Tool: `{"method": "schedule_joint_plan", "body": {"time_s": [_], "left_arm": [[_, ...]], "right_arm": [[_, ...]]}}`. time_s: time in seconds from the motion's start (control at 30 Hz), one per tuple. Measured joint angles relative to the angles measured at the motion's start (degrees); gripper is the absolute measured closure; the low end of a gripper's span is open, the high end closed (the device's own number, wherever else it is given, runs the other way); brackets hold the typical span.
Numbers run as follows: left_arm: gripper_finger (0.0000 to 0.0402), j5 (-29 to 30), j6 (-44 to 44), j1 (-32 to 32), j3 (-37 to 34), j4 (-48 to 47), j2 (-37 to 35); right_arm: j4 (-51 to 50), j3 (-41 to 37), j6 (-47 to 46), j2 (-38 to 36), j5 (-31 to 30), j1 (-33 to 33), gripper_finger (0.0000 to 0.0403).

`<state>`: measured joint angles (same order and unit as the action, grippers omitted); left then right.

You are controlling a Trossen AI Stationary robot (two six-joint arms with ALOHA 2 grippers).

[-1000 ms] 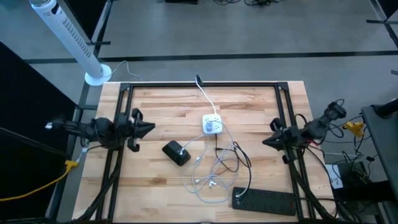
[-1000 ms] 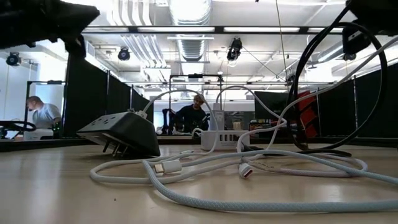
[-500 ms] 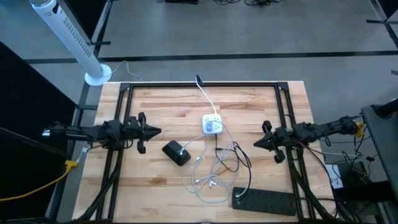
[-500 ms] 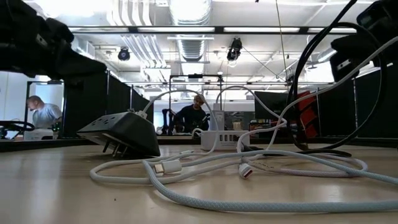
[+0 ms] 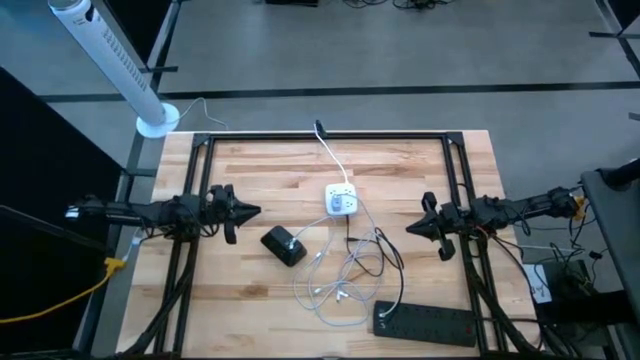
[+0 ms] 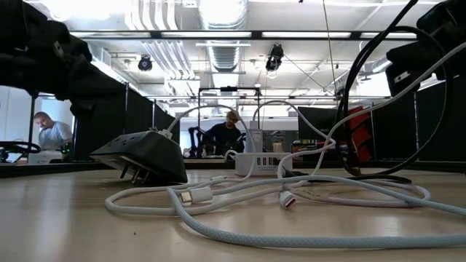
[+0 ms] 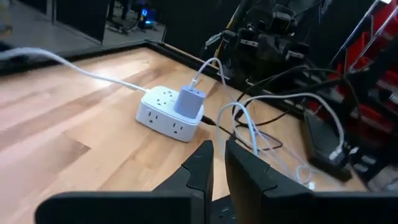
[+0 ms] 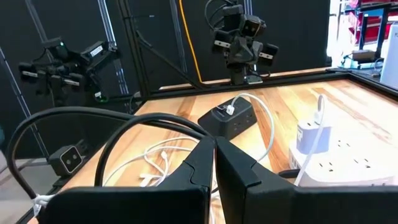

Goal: Insert USB
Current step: Return to Home Position

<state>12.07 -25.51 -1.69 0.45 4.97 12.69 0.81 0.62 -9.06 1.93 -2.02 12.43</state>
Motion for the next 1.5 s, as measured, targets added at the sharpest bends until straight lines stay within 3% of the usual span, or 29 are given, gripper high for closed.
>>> {"method": "schedule_joint_plan", "body": {"time_s": [0.53, 1.07, 1.5], "left_arm": [[0.0374, 0.0, -0.5, 0.0, 0.0, 0.1, 1.4], [0.0374, 0.0, -0.5, 0.0, 0.0, 0.1, 1.9], [0.0374, -0.1, -0.5, 0.0, 0.0, 0.1, 2.4]], "right_arm": [[0.0, 0.0, 0.1, -0.8, 0.1, -1.5, 0.0403], [0.0, 0.0, 0.1, -0.2, 0.1, -17.5, 0.0403], [0.1, 0.0, 0.1, -0.5, 0.1, -18.1, 0.0403]]}}
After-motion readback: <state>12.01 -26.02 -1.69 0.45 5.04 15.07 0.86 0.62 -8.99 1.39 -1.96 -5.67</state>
